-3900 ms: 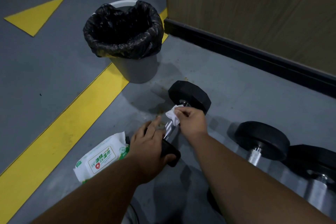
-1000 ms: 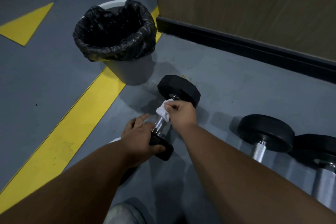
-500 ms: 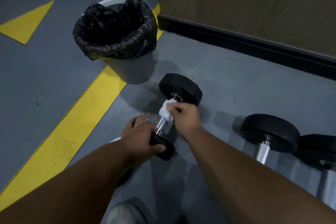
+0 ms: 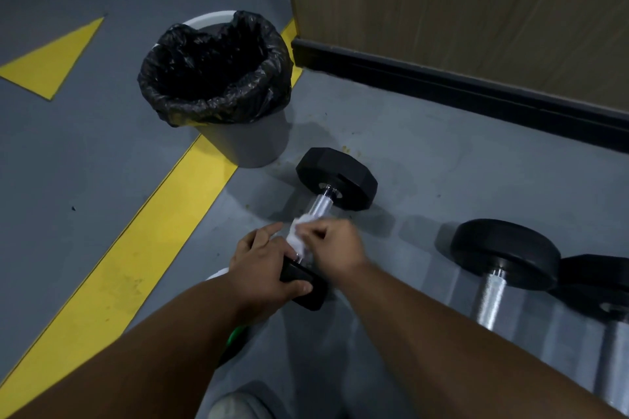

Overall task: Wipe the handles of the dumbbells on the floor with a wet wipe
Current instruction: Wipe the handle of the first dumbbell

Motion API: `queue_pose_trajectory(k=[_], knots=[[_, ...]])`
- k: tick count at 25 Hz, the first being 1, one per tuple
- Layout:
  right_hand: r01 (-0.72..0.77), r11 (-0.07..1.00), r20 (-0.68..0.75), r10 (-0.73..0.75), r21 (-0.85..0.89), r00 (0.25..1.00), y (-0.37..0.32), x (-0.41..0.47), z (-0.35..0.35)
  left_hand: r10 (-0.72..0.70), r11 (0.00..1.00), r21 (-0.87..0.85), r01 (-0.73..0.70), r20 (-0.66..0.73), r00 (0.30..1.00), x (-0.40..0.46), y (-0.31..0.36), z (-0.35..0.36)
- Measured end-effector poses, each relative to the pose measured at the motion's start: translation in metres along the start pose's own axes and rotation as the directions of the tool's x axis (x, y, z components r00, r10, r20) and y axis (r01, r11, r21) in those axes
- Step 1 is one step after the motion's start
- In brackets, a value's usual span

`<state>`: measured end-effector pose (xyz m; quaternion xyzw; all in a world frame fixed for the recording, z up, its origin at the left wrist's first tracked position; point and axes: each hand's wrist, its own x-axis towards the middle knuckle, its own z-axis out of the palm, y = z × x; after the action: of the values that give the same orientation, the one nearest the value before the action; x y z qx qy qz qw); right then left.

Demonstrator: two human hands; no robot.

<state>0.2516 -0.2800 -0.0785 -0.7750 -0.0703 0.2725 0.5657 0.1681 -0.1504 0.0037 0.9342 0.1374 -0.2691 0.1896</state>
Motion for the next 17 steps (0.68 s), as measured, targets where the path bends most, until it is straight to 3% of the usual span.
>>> queue_pose_trajectory(k=[2, 4, 7, 13, 17], knots=[[0.074, 0.993, 0.123, -0.062, -0.095, 0.990, 0.001, -0.009, 0.002, 0.000, 1.000, 0.011, 0.000, 0.008, 1.000, 0.001, 0.000, 0.000], [0.055, 0.986, -0.002, -0.056, -0.158, 0.998, -0.007, 0.015, -0.011, 0.016, 1.000, 0.000, -0.016, -0.002, 1.000, 0.001, 0.001, -0.001], [-0.067, 0.997, -0.202, 0.070, 0.024, 0.977, -0.018, 0.037, -0.021, 0.004, 1.000, -0.020, -0.005, -0.035, 0.999, 0.000, 0.002, -0.001], [0.059, 0.997, 0.117, -0.054, -0.044, 0.992, 0.006, -0.007, 0.002, 0.024, 0.999, -0.027, -0.025, -0.032, 0.999, -0.001, 0.002, -0.004], [0.011, 0.998, -0.111, -0.017, -0.056, 0.994, -0.012, 0.032, -0.021, 0.013, 0.999, -0.047, -0.014, -0.020, 1.000, -0.003, 0.003, -0.008]])
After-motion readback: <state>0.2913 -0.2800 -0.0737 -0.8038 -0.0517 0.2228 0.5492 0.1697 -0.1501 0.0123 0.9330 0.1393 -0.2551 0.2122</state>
